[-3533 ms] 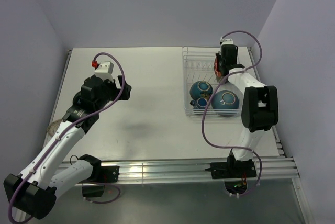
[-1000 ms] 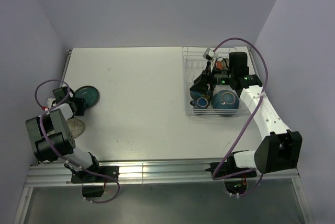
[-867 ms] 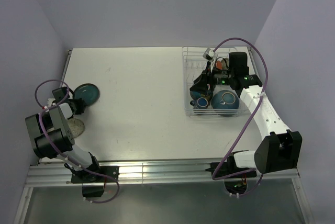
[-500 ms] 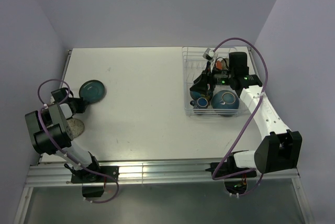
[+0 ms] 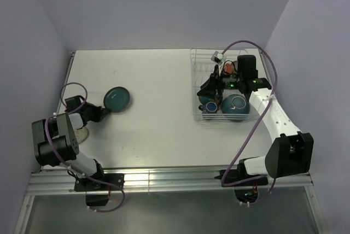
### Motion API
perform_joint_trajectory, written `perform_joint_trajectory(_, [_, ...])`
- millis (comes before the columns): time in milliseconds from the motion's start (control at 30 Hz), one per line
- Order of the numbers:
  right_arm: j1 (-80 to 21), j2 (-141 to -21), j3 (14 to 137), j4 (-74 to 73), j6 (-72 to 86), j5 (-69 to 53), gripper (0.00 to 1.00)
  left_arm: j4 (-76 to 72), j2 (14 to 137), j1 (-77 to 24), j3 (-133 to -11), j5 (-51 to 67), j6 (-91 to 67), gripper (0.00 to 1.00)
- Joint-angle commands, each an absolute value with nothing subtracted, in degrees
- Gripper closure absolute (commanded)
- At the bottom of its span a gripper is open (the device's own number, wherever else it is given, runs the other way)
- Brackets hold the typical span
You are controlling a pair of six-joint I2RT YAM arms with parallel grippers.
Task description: Load the mixed dishes into the dish rack
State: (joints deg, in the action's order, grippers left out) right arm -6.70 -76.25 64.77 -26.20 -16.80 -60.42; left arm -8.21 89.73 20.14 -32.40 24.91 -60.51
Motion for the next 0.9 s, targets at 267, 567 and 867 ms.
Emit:
perform_joint_trajectory(267, [-16.43,-83.22,65.74,-14.52,3.05,-51.95,0.37,-14.33,79.81,-2.87,-34.89,30.15,-64.77,1.0])
perform_joint_trajectory(567, [-19.16,-85.26,64.16,-3.61,22.58,-39.83,0.2,-14.94,79.45,-13.62,-38.23,26.63,-66.71,1.0])
perform_joint_trajectory(867, [-23.55,-89.64,66.53,-7.56,23.82,-30.15,0.22,-17.4,79.72,-18.45,-39.55,26.1,-68.99,1.0])
